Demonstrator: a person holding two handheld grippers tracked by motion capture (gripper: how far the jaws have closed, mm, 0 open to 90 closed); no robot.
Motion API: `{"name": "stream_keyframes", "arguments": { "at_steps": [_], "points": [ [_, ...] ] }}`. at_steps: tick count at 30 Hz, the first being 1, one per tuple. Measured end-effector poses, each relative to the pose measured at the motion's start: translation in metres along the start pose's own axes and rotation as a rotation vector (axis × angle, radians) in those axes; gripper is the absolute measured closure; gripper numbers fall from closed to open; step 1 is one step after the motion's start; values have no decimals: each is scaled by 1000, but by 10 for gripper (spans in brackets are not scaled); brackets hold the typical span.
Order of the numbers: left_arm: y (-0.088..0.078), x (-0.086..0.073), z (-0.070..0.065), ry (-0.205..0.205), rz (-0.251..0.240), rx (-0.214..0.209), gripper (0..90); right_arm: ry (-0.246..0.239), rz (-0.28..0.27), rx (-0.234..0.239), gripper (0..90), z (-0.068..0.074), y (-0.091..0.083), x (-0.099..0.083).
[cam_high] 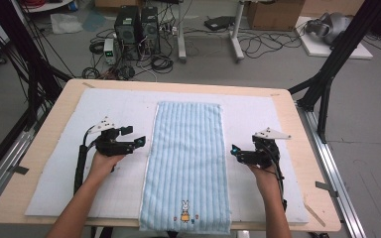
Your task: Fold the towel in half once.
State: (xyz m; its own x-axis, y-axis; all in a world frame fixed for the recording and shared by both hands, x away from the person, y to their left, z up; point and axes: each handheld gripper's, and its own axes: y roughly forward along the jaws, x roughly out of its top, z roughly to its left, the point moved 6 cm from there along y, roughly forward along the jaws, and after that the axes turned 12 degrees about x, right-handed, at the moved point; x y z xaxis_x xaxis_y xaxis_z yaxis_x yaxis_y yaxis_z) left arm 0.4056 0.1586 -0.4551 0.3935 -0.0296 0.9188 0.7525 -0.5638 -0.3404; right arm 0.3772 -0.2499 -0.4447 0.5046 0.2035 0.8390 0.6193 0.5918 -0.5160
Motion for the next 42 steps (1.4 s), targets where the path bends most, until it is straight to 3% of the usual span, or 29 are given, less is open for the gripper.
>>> {"name": "stream_keyframes", "arguments": {
  "at_steps": [3, 4, 6, 7, 11, 14, 17, 20, 23, 28, 30, 33, 37, 40, 42],
  "points": [
    [1, 0, 0, -10, 9, 13, 207, 9, 10, 2, 102, 1, 4, 0],
    [3, 0, 1, 3, 19, 26, 217, 8, 17, -2, 104, 1, 6, 0],
    [7, 0, 2, 26, 41, 60, 220, 13, 38, -11, 179, 1, 10, 0],
    [9, 0, 2, 16, 49, 65, 223, 19, 42, -2, 201, 1, 12, 0],
    [18, 2, 3, -10, 55, 69, 247, 47, 44, -5, 298, -2, 23, 4],
    [30, 2, 1, -16, 92, 61, 271, 57, 58, -6, 369, -5, 30, 6],
    [40, 3, 0, -17, 125, 63, 302, 59, 73, -6, 395, -9, 40, 12],
    [49, 3, -3, 11, 155, 94, 341, 59, 86, -8, 411, -9, 48, 17],
    [59, 0, -6, 10, 187, 104, 343, 58, 95, -4, 410, -7, 55, 21],
    [70, -8, -9, 51, 250, 135, 354, 43, 92, 6, 408, -2, 65, 27],
    [72, -10, -12, 99, 283, 149, 416, 46, 100, 6, 401, -1, 67, 27],
    [73, -12, -15, 170, 291, 211, 504, 44, 102, 3, 395, -1, 68, 27],
    [72, -11, -13, 155, 283, 243, 639, 49, 112, -7, 394, -1, 70, 26],
    [72, -12, -14, 147, 275, 218, 789, 39, 117, -16, 392, -1, 71, 26],
    [72, -12, -16, 169, 275, 207, 839, 42, 119, -18, 392, -1, 72, 26]
  ]
}}
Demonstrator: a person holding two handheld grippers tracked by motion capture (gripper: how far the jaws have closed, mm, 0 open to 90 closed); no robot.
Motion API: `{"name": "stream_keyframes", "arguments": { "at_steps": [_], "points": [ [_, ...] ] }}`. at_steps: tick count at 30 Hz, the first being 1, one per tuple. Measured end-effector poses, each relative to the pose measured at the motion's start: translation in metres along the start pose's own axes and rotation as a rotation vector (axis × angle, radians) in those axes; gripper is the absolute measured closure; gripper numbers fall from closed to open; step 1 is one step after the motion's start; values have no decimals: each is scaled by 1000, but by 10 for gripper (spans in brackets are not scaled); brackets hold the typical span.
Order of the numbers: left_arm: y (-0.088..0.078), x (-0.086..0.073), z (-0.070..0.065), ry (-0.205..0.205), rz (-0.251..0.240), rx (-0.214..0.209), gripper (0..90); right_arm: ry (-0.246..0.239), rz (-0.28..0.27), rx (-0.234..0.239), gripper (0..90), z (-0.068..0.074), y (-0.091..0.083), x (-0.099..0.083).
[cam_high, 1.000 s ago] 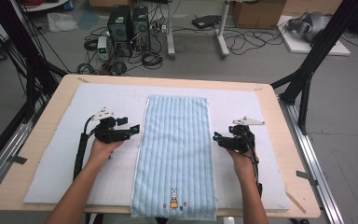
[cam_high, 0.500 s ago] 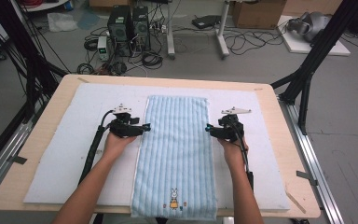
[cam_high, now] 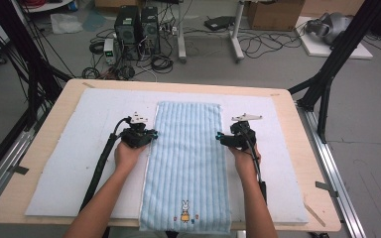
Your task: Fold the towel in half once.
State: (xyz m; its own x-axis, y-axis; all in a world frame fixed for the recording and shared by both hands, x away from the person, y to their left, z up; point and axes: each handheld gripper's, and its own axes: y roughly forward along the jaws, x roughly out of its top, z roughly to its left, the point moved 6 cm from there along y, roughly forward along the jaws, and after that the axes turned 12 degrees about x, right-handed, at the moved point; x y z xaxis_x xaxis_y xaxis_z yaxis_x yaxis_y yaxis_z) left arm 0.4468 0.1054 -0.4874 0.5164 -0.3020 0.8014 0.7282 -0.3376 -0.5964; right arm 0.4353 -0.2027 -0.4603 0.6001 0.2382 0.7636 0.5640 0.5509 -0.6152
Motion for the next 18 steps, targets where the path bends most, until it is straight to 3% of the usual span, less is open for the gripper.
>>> {"name": "stream_keyframes", "arguments": {
  "at_steps": [3, 8, 18],
  "points": [
    [0, 0, 0, -2, 1, -9, 863, 6, 6, -3, 393, -1, 2, 0],
    [0, 0, 6, -87, 0, -64, 869, 13, 31, -13, 416, -2, 10, 0],
    [0, -1, 9, -122, 4, -91, 869, 59, 34, -28, 504, -9, 26, -4]
  ]
}}
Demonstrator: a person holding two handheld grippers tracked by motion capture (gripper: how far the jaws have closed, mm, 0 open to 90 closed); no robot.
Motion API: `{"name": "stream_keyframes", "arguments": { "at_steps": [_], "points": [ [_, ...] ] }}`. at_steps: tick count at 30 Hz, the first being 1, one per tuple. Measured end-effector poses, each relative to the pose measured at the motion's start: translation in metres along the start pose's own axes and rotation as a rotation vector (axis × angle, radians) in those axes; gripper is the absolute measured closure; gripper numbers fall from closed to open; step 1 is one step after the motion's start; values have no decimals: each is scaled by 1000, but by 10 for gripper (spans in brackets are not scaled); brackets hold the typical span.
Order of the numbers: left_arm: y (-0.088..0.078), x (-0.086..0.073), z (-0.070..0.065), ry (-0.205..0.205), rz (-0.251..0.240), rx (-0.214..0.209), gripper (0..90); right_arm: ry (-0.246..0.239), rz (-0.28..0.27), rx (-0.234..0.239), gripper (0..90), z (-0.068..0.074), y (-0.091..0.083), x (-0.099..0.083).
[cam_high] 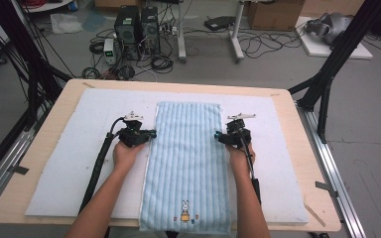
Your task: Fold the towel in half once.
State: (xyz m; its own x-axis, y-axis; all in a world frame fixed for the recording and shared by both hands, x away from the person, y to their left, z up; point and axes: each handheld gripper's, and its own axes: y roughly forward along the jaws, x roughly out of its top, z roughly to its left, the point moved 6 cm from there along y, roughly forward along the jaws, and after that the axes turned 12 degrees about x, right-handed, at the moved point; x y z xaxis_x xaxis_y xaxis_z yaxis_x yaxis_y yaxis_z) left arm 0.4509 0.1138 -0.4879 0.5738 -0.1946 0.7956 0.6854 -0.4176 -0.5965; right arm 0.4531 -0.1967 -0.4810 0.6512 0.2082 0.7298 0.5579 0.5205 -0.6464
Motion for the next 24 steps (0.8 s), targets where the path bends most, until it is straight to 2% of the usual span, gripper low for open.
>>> {"name": "stream_keyframes", "arguments": {
  "at_steps": [2, 4, 6, 9, 10, 11, 14, 18, 21, 24],
  "points": [
    [0, 0, 1, -7, 0, -2, 869, 8, 10, 10, 554, 0, 3, -2],
    [0, 0, 0, -4, 2, 1, 869, -7, 19, -3, 590, 0, 5, -3],
    [0, 0, 0, 1, -1, 0, 869, -24, 28, -12, 661, -1, 4, -3],
    [0, 0, 0, 3, 0, -1, 870, -27, 33, 0, 756, 1, 4, -3],
    [0, 0, 0, 7, 3, 0, 870, -39, 38, 11, 829, 4, 5, -3],
    [0, 0, 0, 8, -1, 0, 870, -53, 47, 6, 850, 7, 5, -3],
    [0, 0, -1, 4, -1, -4, 874, -80, 53, -7, 860, 9, 6, -2],
    [0, 0, 1, -20, 0, -18, 874, -47, 41, 18, 859, 7, 4, -3],
    [-1, 0, 3, -34, -7, -44, 874, -43, 23, 36, 859, 8, 1, -3],
    [-3, 1, 5, -70, -13, -73, 874, -28, -2, 65, 859, 10, -4, -4]
  ]
}}
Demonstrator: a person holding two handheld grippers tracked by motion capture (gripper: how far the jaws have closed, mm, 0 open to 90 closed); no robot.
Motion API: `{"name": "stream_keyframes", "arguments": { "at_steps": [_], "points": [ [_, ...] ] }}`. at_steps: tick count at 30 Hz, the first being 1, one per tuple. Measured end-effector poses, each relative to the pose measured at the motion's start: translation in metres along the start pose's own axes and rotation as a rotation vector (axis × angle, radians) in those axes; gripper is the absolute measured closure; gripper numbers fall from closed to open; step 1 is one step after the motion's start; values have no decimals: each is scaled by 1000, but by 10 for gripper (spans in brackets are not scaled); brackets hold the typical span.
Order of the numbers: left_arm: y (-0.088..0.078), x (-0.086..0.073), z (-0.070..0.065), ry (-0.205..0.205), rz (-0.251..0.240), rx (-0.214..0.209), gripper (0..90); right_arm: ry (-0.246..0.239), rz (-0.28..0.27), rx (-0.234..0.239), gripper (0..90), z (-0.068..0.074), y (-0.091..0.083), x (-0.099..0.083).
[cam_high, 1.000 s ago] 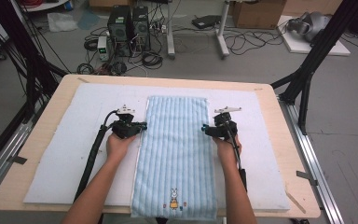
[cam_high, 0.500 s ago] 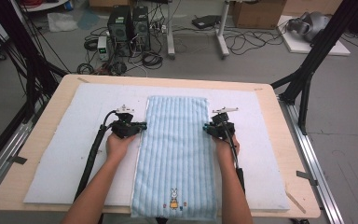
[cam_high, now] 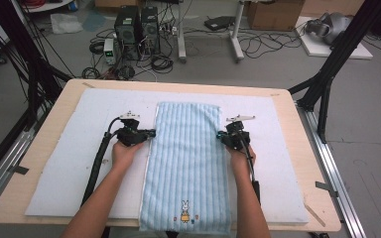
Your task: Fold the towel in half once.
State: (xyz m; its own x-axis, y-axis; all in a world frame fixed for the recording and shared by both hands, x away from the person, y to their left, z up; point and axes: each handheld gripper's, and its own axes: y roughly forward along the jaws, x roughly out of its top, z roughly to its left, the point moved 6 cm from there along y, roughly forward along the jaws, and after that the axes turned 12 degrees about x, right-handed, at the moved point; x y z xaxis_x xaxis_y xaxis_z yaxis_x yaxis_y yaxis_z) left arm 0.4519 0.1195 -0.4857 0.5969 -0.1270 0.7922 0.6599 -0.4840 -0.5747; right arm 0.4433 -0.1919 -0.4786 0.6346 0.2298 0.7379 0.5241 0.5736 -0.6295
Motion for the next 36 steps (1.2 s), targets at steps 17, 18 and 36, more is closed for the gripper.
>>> {"name": "stream_keyframes", "arguments": {
  "at_steps": [17, 18, 36],
  "points": [
    [-40, 10, -5, -52, -61, -107, 875, -59, -83, 69, 859, 26, -41, 9],
    [-42, 9, -7, -49, -62, -112, 875, -61, -90, 73, 859, 29, -44, 8],
    [-85, -36, -37, 20, -78, -142, 874, -41, -120, 135, 850, 60, -76, -50]
  ]
}}
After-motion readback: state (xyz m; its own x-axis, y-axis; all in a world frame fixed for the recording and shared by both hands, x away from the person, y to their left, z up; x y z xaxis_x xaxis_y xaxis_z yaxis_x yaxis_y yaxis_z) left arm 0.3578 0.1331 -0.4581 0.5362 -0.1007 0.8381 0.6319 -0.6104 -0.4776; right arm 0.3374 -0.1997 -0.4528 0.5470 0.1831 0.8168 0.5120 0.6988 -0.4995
